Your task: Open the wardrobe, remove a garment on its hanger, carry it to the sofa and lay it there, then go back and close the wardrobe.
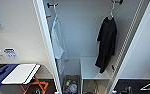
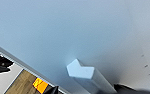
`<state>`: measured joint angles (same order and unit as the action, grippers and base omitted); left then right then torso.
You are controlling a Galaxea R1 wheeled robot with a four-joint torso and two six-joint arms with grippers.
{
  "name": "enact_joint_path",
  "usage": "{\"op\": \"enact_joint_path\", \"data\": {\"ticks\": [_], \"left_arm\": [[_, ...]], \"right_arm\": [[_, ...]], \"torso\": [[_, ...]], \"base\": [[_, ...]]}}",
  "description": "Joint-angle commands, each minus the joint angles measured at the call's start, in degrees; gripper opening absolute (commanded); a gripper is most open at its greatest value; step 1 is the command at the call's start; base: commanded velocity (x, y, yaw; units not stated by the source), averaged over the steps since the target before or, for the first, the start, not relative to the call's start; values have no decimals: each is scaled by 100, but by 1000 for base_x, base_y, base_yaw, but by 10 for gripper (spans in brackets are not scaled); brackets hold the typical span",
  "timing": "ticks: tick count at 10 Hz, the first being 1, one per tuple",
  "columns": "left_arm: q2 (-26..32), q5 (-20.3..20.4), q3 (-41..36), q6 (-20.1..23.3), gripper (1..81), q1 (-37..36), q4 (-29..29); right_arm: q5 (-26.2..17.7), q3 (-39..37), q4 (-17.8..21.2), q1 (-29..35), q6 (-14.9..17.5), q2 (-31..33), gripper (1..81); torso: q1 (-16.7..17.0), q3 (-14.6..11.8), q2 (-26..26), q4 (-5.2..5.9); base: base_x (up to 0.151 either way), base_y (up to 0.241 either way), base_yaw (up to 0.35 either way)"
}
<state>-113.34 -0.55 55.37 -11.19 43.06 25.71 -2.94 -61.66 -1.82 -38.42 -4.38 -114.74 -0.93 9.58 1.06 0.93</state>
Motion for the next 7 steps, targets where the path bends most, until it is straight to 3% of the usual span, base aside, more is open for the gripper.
{"op": "enact_joint_path", "data": {"ticks": [1,5,7], "left_arm": [[81,-367,-1731,-182,811,208,-84],[644,-349,-1442,-182,811,480,-101],[724,-95,-1091,-182,811,761,-127]], "right_arm": [[-726,463,155,330,-186,255,811],[-734,296,164,304,-213,467,811],[-735,25,164,225,-247,537,811]], "torso": [[0,0,0,0],[13,-6,6,0],[26,-11,13,0]], "base": [[0,0,0],[0,0,0],[0,0,0]]}}
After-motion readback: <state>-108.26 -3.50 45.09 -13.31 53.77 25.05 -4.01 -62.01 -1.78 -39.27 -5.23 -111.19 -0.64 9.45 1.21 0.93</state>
